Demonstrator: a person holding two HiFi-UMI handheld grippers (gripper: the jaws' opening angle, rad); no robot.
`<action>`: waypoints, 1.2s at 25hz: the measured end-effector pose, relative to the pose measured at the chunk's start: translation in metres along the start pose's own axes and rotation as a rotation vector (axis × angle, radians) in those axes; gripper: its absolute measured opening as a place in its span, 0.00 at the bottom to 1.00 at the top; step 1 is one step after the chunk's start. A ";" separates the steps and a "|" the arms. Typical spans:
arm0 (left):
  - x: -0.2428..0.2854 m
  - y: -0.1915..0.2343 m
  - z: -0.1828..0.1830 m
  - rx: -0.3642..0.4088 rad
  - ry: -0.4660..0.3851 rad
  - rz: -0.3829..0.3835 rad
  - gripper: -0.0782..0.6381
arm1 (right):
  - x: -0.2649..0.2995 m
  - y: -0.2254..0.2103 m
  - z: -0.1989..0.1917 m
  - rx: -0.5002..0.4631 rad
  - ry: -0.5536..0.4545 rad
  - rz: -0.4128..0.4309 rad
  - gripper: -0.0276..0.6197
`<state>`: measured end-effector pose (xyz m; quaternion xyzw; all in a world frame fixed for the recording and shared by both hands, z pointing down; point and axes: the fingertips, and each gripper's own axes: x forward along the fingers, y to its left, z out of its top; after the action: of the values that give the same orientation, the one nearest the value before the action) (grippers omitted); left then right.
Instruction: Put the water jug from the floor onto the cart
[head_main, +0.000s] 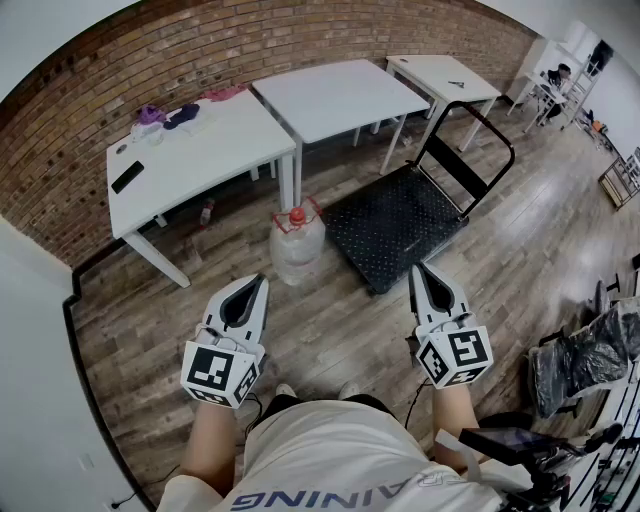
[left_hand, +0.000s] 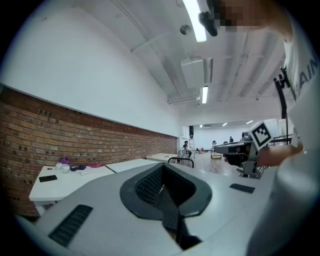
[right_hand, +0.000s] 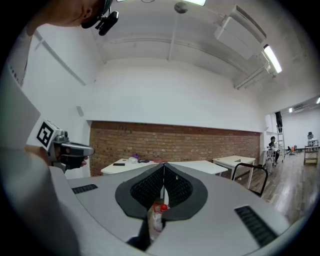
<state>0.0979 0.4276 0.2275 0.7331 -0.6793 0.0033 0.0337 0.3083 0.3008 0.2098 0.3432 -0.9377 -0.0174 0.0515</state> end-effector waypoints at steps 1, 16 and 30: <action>0.000 0.006 0.002 -0.002 -0.001 0.000 0.11 | 0.004 0.003 0.002 -0.001 0.000 -0.001 0.05; -0.057 0.099 -0.017 -0.056 -0.040 0.070 0.11 | 0.035 0.085 -0.007 -0.049 0.054 0.015 0.05; -0.036 0.131 -0.027 -0.040 0.019 0.100 0.11 | 0.104 0.090 -0.015 -0.029 0.047 0.094 0.05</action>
<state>-0.0341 0.4551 0.2584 0.6972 -0.7148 -0.0016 0.0545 0.1731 0.3030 0.2398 0.2982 -0.9510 -0.0206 0.0791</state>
